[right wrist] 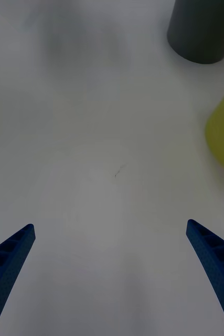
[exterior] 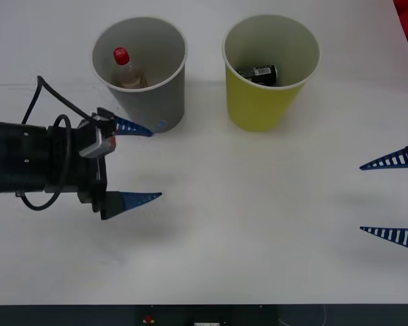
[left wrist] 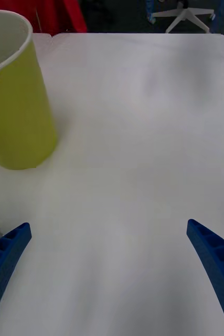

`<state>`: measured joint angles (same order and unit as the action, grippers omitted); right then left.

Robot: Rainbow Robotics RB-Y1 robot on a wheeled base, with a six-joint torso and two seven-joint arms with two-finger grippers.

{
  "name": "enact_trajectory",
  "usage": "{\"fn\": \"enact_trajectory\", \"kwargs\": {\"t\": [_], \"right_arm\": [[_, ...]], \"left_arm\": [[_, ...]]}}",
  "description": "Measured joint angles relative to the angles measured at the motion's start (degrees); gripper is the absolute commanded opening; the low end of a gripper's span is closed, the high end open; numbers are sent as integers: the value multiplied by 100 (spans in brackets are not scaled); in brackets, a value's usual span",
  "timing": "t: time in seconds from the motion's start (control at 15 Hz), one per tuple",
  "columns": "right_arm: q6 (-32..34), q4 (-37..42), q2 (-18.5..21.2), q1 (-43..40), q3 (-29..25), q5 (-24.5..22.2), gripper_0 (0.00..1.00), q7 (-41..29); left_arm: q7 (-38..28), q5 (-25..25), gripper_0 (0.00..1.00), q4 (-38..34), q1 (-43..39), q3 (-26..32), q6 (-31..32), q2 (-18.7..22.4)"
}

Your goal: Put the can into the green bin and the plastic bottle into the gray bin

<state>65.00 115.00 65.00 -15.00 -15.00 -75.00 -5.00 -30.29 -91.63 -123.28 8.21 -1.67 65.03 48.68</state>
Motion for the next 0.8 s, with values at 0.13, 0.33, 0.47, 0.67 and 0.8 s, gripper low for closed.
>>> {"fn": "enact_trajectory", "kwargs": {"t": [0.13, 0.33, 0.47, 0.67, 0.8], "right_arm": [[0, 0, 0, 0, 0, 0, 100, 0], [0, 0, 0, 0, 0, 0, 100, 0], [0, 0, 0, 0, 0, 0, 100, 0], [0, 0, 0, 0, 0, 0, 100, 0], [0, 0, 0, 0, 0, 0, 100, 0]], "left_arm": [[459, 195, 100, -21, -417, 367, 170, 76], [1170, 481, 100, -22, -1052, 948, 417, 139], [1579, 564, 100, -14, -1412, 1337, 686, 147], [2110, 1057, 100, 260, -1939, 1632, 757, 235], [2573, 1464, 100, 604, -2136, 1680, 757, 307]]}}
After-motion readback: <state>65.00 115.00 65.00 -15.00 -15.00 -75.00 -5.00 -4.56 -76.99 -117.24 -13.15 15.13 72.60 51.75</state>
